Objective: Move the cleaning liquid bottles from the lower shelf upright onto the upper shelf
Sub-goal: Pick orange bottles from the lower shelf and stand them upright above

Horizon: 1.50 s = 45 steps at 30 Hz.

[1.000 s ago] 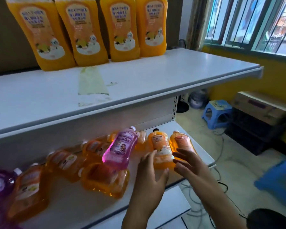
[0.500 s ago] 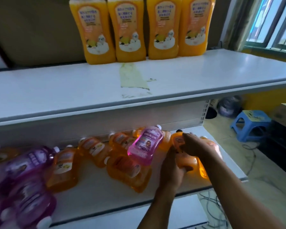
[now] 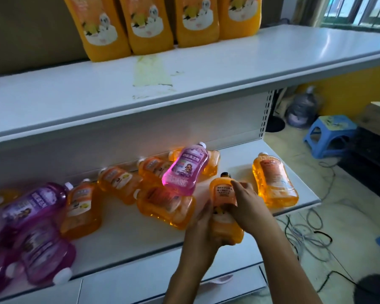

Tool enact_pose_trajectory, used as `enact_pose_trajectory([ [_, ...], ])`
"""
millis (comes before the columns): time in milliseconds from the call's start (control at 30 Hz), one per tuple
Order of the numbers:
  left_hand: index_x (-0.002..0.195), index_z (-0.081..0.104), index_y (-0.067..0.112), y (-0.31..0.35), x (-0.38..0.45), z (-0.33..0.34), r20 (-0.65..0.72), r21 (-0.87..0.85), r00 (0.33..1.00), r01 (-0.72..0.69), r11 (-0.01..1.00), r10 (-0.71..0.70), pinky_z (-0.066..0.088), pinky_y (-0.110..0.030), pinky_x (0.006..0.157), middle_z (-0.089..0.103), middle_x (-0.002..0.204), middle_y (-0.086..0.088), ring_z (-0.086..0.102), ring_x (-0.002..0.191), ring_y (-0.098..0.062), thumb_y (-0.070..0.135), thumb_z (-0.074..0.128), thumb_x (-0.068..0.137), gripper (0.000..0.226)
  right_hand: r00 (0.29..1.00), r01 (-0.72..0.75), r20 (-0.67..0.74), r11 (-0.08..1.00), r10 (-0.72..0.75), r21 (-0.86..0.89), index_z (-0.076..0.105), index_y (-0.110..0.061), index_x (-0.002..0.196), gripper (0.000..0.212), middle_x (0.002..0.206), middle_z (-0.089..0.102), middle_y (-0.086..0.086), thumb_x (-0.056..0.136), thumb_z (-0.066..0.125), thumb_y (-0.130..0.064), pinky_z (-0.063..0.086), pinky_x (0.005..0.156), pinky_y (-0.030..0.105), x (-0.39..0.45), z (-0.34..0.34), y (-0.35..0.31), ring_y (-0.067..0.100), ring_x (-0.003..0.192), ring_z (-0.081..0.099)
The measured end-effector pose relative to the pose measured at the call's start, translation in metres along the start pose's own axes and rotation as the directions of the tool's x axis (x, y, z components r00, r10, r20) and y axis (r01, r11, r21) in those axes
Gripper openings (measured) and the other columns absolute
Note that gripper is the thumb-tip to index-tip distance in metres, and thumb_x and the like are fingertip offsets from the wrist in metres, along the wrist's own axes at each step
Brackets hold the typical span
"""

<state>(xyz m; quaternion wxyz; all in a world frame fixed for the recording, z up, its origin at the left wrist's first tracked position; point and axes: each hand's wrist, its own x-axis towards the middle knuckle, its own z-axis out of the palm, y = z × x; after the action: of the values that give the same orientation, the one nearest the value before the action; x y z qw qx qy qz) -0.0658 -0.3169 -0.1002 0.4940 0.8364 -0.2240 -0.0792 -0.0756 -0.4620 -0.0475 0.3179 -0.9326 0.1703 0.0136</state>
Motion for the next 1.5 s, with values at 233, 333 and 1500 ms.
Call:
enact_pose_trajectory([
  [233, 0.151, 0.016, 0.046, 0.004, -0.029, -0.011, 0.043, 0.008, 0.995, 0.085, 0.996, -0.085, 0.031, 0.007, 0.089, 0.037, 0.133, 0.04, 0.042, 0.121, 0.01, 0.025, 0.091, 0.064, 0.117, 1.0, -0.023, 0.015, 0.848, 0.018, 0.53, 0.03, -0.039, 0.149, 0.083, 0.14, 0.048, 0.0, 0.084, 0.078, -0.019, 0.051, 0.074, 0.017, -0.026, 0.002, 0.022, 0.019, 0.116, 0.058],
  [333, 0.146, 0.036, 0.047, 0.024, -0.037, -0.027, -0.007, -0.163, 0.994, 0.105, 0.981, -0.107, 0.05, -0.008, 0.087, 0.048, 0.109, 0.058, 0.052, 0.107, 0.021, 0.015, 0.092, 0.059, 0.109, 0.999, -0.013, -0.022, 0.677, 0.043, 0.735, 0.036, -0.042, 0.147, 0.086, 0.137, 0.053, -0.007, 0.077, 0.081, -0.02, 0.055, 0.064, 0.019, -0.036, -0.007, 0.008, 0.014, 0.109, 0.061],
  [1500, 0.134, 0.034, 0.061, -0.088, -0.375, -0.448, -0.816, -0.338, 0.532, -0.117, 0.934, -0.228, 0.052, -0.009, 0.076, 0.059, 0.118, 0.042, 0.063, 0.104, 0.011, 0.05, 0.082, 0.061, 0.088, 0.437, 0.424, 0.161, 0.36, -0.885, 0.831, 0.036, -0.051, 0.146, 0.087, 0.142, 0.052, -0.009, 0.084, 0.076, -0.003, 0.058, 0.092, 0.036, -0.229, 0.257, -0.49, 0.011, 0.115, 0.065],
])
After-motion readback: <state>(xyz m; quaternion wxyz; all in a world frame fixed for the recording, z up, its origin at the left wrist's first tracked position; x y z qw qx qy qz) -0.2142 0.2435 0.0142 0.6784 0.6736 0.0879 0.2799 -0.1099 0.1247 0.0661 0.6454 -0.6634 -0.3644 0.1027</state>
